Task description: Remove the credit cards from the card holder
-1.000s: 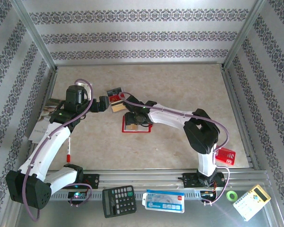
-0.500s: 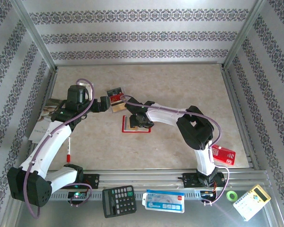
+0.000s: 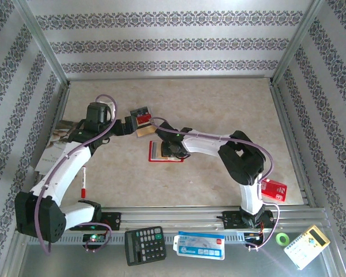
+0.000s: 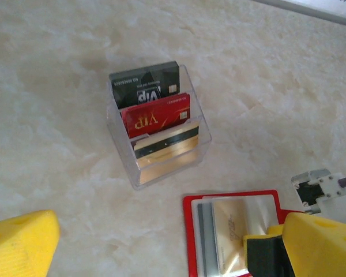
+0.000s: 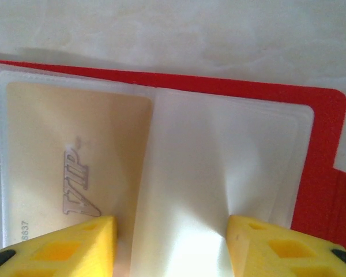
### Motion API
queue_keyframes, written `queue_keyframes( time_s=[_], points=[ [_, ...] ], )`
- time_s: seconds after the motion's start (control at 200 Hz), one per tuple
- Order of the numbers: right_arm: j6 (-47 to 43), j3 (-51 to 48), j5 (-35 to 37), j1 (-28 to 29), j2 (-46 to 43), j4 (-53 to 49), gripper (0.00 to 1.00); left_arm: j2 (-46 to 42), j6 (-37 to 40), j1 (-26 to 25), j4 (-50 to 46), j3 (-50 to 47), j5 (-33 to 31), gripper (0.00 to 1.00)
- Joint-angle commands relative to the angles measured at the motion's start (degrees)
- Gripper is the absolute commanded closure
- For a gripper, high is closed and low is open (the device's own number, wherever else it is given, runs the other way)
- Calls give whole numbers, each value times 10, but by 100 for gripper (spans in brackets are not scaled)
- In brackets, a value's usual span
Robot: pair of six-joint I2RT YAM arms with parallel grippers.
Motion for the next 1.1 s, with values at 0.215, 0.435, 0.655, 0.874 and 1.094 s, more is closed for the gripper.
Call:
queue_keyframes(
  time_s=[0.215,0.435,0.655,0.874,1.094],
  points=[
    [9,-63,-23,-21,-6,7,50,94,-50,7,13,11,151,18],
    [15,-64,-28,-20,-1,15,51,136,-97,-12,38,-6,197,30],
    [18,-65,-28,-21,3,18,52,208,-125,-36,62,10,245,44],
    [23,-70,-26,-21,2,20,53,264,-133,-81,52,23,186,61],
    [22,-70,-26,-20,2,20,53,298,-146,-97,74,18,183,69]
  ],
)
